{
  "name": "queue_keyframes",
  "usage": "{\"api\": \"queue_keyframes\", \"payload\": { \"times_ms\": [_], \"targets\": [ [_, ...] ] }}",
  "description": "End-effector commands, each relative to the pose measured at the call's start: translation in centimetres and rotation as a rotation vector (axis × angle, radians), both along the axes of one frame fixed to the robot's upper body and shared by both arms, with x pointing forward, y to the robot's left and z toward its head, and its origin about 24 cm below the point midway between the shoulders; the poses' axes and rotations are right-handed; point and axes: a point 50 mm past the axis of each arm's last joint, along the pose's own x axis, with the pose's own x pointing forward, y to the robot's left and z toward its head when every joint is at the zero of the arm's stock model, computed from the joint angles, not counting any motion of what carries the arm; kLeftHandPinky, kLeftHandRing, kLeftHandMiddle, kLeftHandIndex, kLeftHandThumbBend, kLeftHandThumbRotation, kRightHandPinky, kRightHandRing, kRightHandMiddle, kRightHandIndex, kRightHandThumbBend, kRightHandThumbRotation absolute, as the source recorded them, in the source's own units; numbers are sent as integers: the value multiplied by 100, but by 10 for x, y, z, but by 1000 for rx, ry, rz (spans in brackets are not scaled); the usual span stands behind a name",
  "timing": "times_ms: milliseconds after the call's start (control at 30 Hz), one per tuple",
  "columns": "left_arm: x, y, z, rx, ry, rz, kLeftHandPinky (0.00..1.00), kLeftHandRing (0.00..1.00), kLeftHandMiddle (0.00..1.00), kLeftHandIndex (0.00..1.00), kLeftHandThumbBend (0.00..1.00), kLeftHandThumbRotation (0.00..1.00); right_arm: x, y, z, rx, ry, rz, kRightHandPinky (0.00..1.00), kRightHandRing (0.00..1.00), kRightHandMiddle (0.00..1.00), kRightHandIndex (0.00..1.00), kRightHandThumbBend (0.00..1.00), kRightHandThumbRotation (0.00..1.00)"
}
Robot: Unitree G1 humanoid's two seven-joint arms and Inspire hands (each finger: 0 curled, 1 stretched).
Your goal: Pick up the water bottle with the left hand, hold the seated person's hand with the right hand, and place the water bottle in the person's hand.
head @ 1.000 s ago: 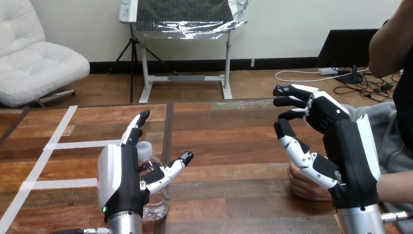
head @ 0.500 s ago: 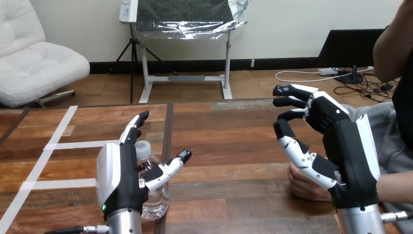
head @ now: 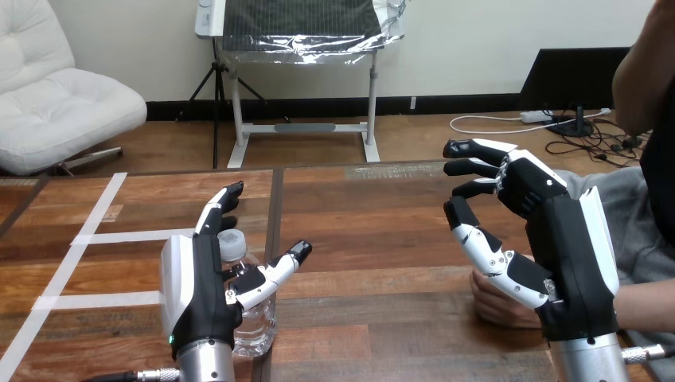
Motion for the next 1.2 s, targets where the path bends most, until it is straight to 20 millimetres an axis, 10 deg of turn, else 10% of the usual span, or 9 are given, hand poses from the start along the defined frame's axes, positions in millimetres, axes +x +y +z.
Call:
{"api": "queue_keyframes", "payload": {
  "times_ms": [0,1167],
  "targets": [
    [0,0,-6,-37,32,4,73,80,84,83,80,25,8,3,20,-17,-101,27,56,69,75,69,42,18],
    [-4,3,-16,-237,67,10,74,82,86,87,78,28,10,4,22,-14,-99,26,56,68,74,69,42,19]
  ]
}}
